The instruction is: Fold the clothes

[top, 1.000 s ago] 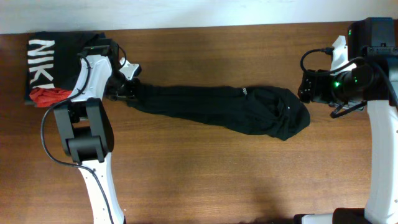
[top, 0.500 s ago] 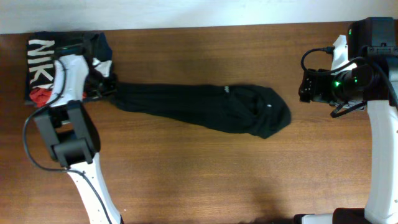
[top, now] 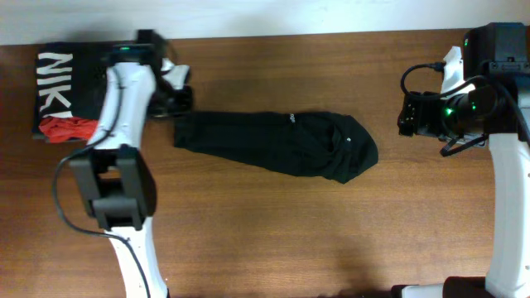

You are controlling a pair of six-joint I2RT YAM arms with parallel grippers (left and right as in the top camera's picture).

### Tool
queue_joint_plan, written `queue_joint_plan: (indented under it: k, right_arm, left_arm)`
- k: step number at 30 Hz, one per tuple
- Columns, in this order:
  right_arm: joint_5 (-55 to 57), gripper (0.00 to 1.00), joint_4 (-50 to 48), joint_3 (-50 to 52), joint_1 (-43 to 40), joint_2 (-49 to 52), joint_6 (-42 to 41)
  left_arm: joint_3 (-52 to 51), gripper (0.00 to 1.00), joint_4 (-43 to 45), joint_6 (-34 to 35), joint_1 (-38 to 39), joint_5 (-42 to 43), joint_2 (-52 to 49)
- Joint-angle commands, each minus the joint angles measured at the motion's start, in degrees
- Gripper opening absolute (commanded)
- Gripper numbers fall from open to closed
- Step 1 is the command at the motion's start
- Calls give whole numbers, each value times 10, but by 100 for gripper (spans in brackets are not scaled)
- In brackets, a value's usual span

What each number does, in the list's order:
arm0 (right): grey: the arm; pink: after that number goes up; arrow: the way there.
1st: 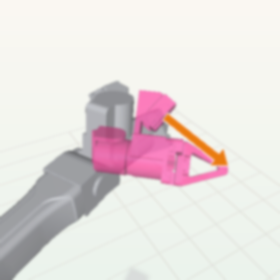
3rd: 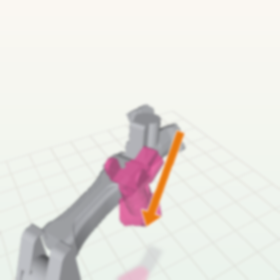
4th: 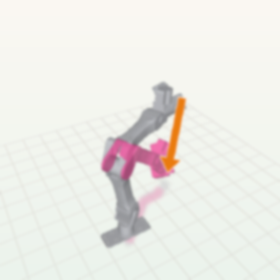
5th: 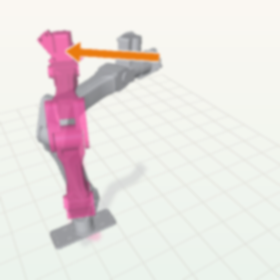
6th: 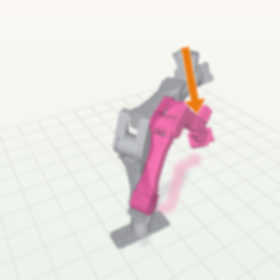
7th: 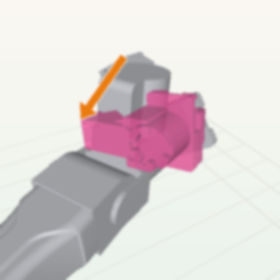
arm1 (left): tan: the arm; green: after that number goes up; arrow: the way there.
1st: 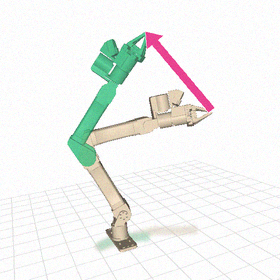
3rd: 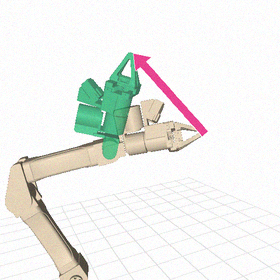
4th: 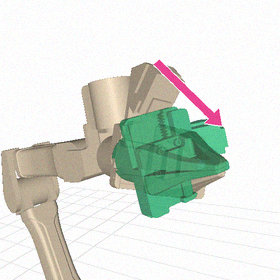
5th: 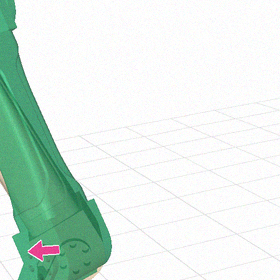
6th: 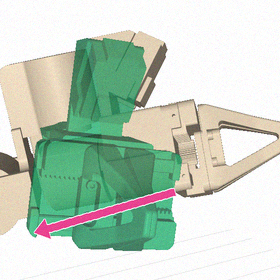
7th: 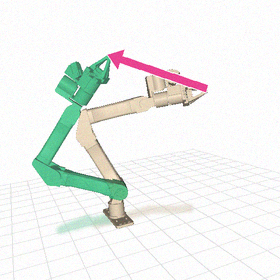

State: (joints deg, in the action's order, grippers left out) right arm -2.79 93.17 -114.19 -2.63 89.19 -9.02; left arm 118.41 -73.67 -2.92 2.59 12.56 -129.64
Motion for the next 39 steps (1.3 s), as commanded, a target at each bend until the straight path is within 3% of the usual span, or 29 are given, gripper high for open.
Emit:
queue_joint_plan:
  k: [1, 10, 22, 23, 24, 25, 35, 39]
  right_arm:
    - [9, 88, -1, -1, 0, -9, -5]
    - [9, 89, -2, -1, 0, -9, -5]
    - [9, 89, -1, -1, 0, -9, -5]
    - [9, 89, 0, -1, 0, -9, -5]
    - [9, 89, 0, -1, 0, -9, -5]
    - [9, 89, 0, -1, 0, -9, -5]
    - [9, 88, 7, 6, 0, -3, -5]
    - [-27, 89, -17, 91, 0, 3, -4]
  left_arm:
    - [10, 1, 7, 3, 55, 3, 20]
    - [9, 1, 9, 3, 163, 1, 20]
    - [8, 2, 63, 3, 222, 1, 19]
    - [8, 15, 63, 3, 223, 0, 19]
    - [8, 48, 63, 3, 223, 1, 19]
    - [8, 98, 63, 3, 223, 1, 19]
    - [36, 99, 40, 3, 207, 1, 25]
    - [73, 99, 5, 3, 158, 1, 49]
